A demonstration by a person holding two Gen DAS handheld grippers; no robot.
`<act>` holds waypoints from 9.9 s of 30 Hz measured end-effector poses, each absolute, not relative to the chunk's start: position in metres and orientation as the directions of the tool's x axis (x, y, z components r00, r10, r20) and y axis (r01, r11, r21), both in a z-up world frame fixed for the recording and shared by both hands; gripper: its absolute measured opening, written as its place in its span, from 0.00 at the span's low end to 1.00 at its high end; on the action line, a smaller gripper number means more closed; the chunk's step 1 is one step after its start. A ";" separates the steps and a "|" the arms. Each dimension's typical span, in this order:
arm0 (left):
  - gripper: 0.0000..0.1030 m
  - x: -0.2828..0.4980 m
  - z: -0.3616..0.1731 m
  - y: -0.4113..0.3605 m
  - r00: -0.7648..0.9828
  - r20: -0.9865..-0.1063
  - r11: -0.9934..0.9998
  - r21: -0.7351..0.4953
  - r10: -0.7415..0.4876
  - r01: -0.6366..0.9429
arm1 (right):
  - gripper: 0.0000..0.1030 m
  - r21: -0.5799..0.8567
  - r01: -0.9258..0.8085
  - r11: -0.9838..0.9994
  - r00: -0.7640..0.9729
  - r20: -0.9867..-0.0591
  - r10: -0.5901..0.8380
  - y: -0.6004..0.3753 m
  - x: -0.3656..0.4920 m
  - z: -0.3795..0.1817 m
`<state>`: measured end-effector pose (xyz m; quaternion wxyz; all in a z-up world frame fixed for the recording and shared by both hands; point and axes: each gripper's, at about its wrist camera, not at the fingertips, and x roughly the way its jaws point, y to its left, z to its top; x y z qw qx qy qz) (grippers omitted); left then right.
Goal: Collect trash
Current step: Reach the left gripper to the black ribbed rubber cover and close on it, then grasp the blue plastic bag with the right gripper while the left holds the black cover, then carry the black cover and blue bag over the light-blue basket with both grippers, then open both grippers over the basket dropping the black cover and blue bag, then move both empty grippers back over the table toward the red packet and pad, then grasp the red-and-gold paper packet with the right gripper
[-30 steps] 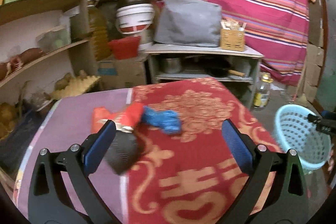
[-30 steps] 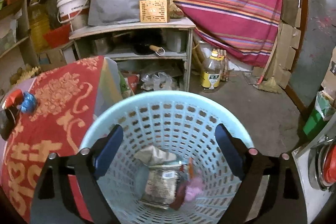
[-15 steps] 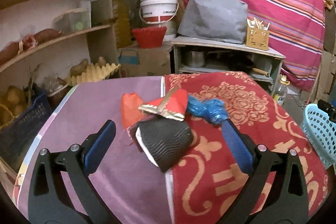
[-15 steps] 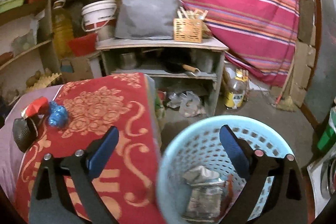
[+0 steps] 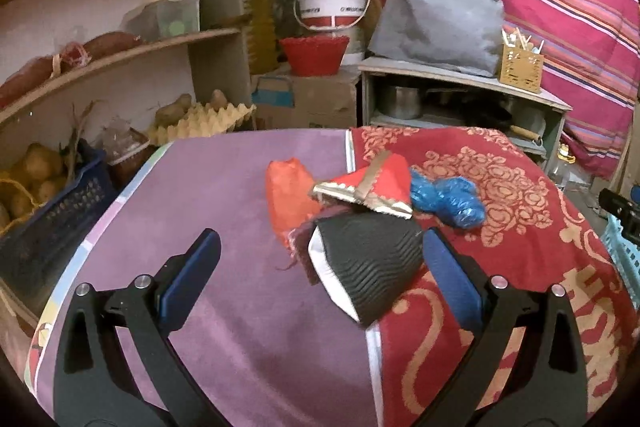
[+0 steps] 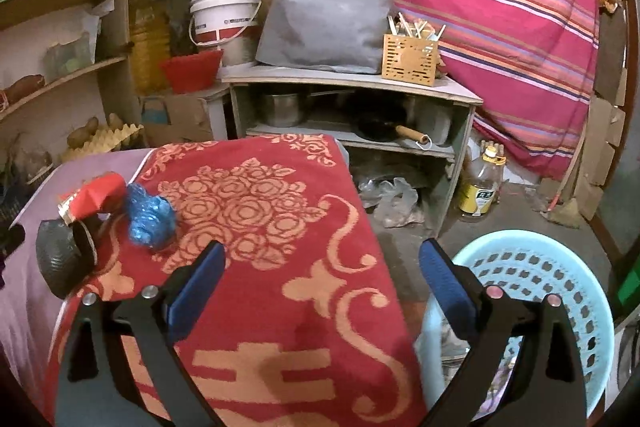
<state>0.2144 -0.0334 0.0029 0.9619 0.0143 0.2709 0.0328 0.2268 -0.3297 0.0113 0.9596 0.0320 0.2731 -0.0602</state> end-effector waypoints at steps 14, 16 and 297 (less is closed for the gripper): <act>0.95 0.233 -0.022 -0.022 0.794 -0.605 0.996 -0.001 0.066 -0.084 | 0.93 0.014 0.155 0.988 0.826 -0.550 -0.122 -0.325 0.240 0.001; 0.95 0.237 -0.025 -0.027 0.787 -0.614 0.997 0.003 0.062 -0.077 | 0.93 0.011 0.149 0.989 0.815 -0.568 -0.117 -0.324 0.243 -0.001; 0.95 0.256 -0.003 0.139 0.761 -0.628 0.958 -0.086 0.162 -0.275 | 0.95 -0.114 -0.235 0.965 0.681 -0.728 0.080 -0.127 0.312 -0.013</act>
